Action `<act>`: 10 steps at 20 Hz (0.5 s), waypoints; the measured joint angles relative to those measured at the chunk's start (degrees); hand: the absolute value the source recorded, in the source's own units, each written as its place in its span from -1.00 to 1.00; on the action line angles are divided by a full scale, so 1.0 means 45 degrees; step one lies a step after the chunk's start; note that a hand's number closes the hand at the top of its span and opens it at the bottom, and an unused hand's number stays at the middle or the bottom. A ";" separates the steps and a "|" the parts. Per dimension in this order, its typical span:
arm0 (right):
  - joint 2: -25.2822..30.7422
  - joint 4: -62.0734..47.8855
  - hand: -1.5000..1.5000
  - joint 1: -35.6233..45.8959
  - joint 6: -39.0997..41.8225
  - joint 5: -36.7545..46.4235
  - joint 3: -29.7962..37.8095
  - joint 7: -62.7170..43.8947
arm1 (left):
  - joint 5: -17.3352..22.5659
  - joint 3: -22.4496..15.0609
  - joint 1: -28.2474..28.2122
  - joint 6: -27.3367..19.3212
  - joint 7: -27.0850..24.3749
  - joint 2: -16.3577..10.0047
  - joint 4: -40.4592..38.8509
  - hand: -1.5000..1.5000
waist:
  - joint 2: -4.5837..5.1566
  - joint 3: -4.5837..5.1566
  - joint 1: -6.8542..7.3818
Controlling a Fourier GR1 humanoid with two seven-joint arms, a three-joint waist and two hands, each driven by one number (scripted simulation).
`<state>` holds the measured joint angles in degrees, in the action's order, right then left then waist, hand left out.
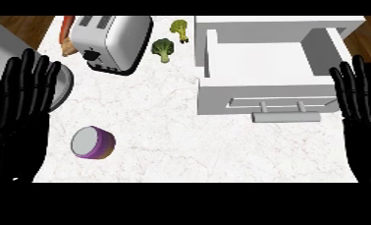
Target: Pick up the can, place it into the drawer and close the drawer
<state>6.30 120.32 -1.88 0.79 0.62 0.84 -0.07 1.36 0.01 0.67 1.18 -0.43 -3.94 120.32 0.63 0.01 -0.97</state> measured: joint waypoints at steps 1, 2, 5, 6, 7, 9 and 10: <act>-0.0024 -0.0015 -1.00 0.0085 -0.0008 0.0000 0.0011 -0.0070 | 0.0172 0.0021 0.0010 0.0192 -0.0046 -0.0055 -0.0105 -1.00 | -0.0031 -0.0002 0.0044; -0.0087 0.0016 -1.00 -0.0068 0.0030 0.0011 -0.0061 0.0057 | 0.0600 0.0205 -0.0034 0.0559 -0.0035 -0.0274 -0.0031 -1.00 | -0.0058 0.0000 0.0083; -0.0075 0.0032 -1.00 0.0294 0.0045 -0.0216 0.0015 -0.0332 | 0.2217 0.0607 -0.0708 0.2173 -0.0447 -0.0997 0.0099 -1.00 | -0.0113 0.0009 0.0242; -0.0132 0.0165 -1.00 0.0100 0.0121 -0.0264 -0.0115 -0.0283 | 0.2853 0.0779 -0.0978 0.2818 -0.0588 -0.1310 0.0163 -1.00 | -0.0134 0.0013 0.0266; -0.0256 -0.0046 -1.00 -0.0051 -0.0170 -0.0188 0.0055 -0.0585 | 0.2887 0.0746 -0.1359 0.3063 -0.0217 -0.1587 -0.0014 -1.00 | -0.0117 0.0016 0.0295; -0.0385 -0.0137 -1.00 -0.0414 -0.0591 -0.0175 0.0409 -0.1220 | 0.3191 0.0920 -0.2128 0.3630 0.0376 -0.2200 -0.0218 -1.00 | -0.0127 0.0012 0.0312; -0.0409 -0.0080 -1.00 -0.0585 -0.0744 -0.0154 0.0523 -0.1571 | 0.3494 0.1164 -0.2420 0.3897 0.0634 -0.2524 -0.0217 -1.00 | -0.0138 0.0011 0.0317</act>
<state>4.46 119.96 -4.52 -2.55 -0.07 3.20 -7.14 17.08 5.25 -10.22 18.71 2.42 -15.29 119.34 0.01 0.06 0.46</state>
